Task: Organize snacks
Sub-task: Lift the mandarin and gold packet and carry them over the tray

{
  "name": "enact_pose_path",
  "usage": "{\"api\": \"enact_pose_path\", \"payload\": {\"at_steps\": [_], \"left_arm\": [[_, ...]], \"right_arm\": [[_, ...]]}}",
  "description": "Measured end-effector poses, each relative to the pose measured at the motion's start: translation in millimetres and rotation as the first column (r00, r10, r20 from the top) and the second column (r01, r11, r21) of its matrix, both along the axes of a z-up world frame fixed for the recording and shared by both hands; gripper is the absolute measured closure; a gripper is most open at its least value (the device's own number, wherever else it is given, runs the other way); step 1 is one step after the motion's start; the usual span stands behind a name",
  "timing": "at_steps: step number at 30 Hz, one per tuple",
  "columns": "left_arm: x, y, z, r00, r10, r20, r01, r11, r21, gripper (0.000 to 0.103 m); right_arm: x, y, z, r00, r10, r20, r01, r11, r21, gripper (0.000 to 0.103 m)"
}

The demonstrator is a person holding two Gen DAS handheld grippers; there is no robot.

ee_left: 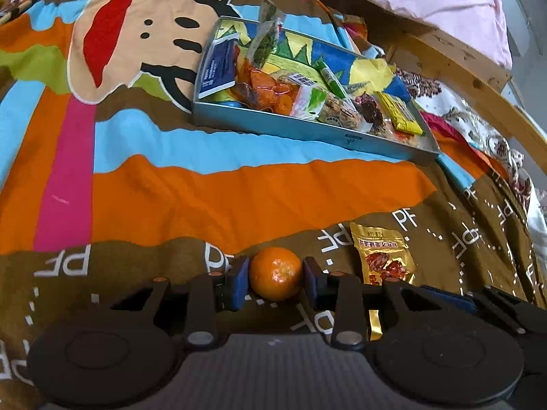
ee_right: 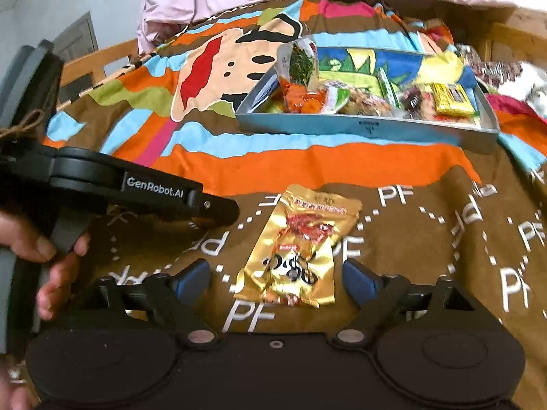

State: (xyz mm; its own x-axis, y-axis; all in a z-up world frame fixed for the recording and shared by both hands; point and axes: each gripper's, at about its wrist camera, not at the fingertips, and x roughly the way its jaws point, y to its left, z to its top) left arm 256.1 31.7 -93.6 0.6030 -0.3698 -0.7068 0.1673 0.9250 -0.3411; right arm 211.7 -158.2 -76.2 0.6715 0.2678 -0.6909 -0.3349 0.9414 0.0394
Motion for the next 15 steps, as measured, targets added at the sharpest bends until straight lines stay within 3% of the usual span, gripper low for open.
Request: {"api": "enact_pose_path", "payload": {"at_steps": [3, 5, 7, 15], "left_arm": [[-3, 5, -5, 1.000, 0.009, 0.018, -0.008, 0.999, -0.035, 0.065], [-6, 6, -5, 0.999, 0.012, 0.031, -0.011, 0.999, -0.038, 0.065], [-10, 3, -4, 0.999, 0.010, 0.049, -0.010, 1.000, -0.011, 0.066], [-39, -27, 5, 0.995, 0.019, 0.095, -0.036, 0.984, 0.176, 0.067]], "right_arm": [[3, 10, -9, 0.999, 0.006, 0.034, -0.003, 0.998, -0.066, 0.018], [1, 11, -8, 0.999, 0.002, 0.050, 0.002, 0.997, -0.083, 0.028], [-2, 10, -7, 0.998, -0.002, 0.062, 0.008, 0.996, -0.088, 0.038], [-22, 11, -3, 0.996, 0.034, 0.085, -0.021, 0.989, -0.148, 0.042]]}}
